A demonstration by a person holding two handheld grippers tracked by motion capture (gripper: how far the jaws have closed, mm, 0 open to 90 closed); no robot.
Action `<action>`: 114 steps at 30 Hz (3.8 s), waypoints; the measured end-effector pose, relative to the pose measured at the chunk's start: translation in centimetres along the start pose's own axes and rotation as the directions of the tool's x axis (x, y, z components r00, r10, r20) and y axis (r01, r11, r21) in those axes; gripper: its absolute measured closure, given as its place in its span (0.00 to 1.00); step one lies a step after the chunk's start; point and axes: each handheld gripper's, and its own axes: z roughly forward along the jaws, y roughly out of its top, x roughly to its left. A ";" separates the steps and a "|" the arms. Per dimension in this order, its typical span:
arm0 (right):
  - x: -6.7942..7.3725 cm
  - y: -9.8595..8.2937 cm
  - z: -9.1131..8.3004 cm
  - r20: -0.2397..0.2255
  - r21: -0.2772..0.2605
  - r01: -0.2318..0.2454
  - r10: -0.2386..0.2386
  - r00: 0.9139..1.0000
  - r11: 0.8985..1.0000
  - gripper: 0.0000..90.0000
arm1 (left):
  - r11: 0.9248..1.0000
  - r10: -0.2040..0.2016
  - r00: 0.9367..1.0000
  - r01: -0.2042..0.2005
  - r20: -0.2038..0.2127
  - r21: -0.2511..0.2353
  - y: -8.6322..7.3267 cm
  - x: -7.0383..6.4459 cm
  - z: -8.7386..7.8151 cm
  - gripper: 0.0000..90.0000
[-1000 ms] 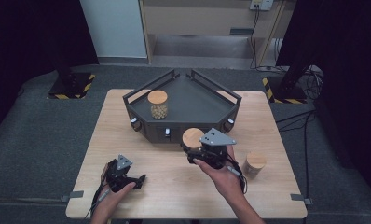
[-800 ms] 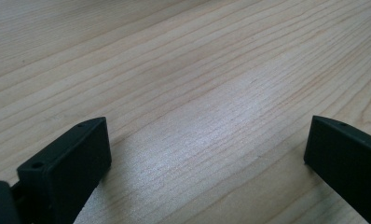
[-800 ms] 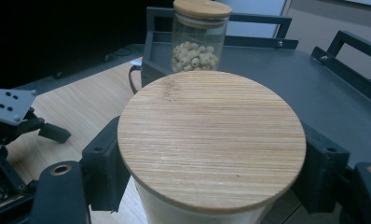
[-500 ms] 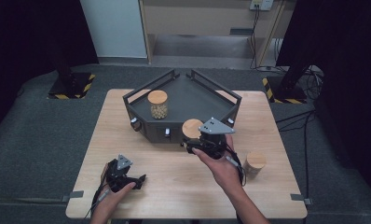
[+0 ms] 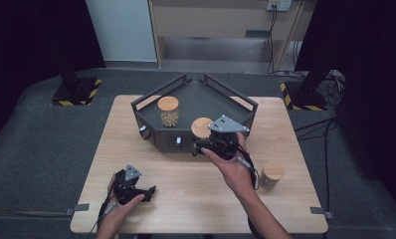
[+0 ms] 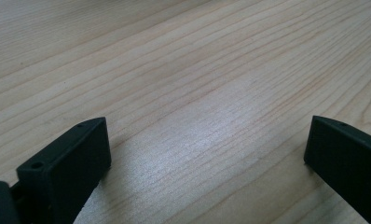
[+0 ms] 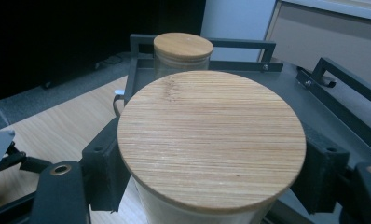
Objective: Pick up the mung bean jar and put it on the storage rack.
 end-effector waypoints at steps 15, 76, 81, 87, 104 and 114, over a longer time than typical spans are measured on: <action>-0.9 0.8 1.6 0.024 -0.002 -0.030 0.030 0.999 1.000 0.28 | 1.000 0.000 1.000 0.000 0.000 0.000 0.0 0.0 0.0 0.00; -3.9 3.7 8.3 0.100 0.023 -0.062 0.059 0.993 0.998 0.28 | 1.000 -0.001 1.000 0.001 -0.001 0.000 0.0 0.0 0.0 0.00; -3.8 3.5 8.8 0.101 0.024 -0.070 0.067 0.993 0.997 0.28 | 1.000 -0.001 1.000 0.001 -0.002 -0.001 0.0 0.0 0.0 0.00; -3.7 3.0 9.2 0.098 0.032 -0.067 0.064 0.993 0.997 0.28 | 1.000 -0.001 1.000 0.001 -0.001 -0.001 0.0 0.0 0.0 0.00; -3.3 1.9 10.0 0.085 0.035 -0.082 0.079 0.993 0.996 0.28 | 1.000 -0.001 1.000 0.001 -0.002 0.000 0.0 0.0 0.0 0.00; -3.3 1.6 10.2 0.084 0.041 -0.084 0.080 0.993 0.996 0.28 | 1.000 -0.001 1.000 0.001 -0.002 -0.001 0.0 0.0 0.0 0.00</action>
